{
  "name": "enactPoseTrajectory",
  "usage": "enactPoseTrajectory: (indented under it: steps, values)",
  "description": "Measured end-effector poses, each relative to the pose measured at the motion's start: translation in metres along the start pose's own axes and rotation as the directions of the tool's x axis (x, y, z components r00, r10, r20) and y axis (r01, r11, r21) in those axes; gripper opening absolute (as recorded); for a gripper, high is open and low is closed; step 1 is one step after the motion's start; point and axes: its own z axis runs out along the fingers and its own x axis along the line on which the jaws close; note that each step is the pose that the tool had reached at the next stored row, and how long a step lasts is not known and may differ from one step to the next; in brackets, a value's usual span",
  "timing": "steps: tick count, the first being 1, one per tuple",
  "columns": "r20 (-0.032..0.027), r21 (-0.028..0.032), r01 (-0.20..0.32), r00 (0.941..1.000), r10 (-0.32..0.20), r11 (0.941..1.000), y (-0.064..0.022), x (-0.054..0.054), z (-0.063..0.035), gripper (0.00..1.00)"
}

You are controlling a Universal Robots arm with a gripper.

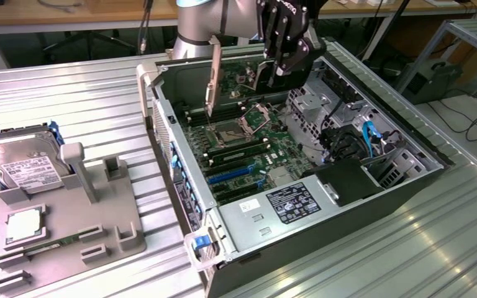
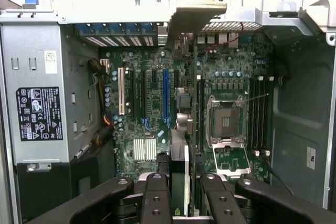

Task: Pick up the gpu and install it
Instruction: 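Insert the gpu into the slot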

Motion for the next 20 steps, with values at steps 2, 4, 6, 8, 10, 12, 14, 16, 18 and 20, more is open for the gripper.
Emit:
enactPoseTrajectory:
  steps: [2,4,6,8,10,12,14,16,18,20]
  values:
    - [0.0000,0.0002,0.000,1.0000,0.000,1.0000,0.0000,0.000,0.0012,0.27]
    - [0.0001,0.0003,0.000,1.0000,0.000,1.0000,0.0001,0.000,0.0023,0.27]
    - [0.0000,0.0002,0.000,1.0000,0.000,1.0000,0.0001,0.000,0.0036,0.27]
    - [0.0000,0.0002,0.000,1.0000,0.000,1.0000,0.0001,0.000,0.0046,0.27]
    - [-0.0001,0.0002,0.000,1.0000,0.000,1.0000,0.0001,0.000,0.0059,0.27]
    - [-0.0001,0.0002,0.000,1.0000,0.000,1.0000,0.0002,0.000,0.0077,0.27]
    - [-0.0001,0.0002,0.000,1.0000,0.000,1.0000,0.0002,0.000,0.0089,0.27]
    - [0.0000,0.0002,0.000,1.0000,0.000,1.0000,0.0003,0.000,0.0099,0.27]
    - [0.0000,0.0003,0.000,1.0000,0.000,1.0000,0.0003,0.000,0.0112,0.27]
    - [0.0000,0.0003,0.000,1.0000,0.000,1.0000,0.0003,0.000,0.0125,0.27]
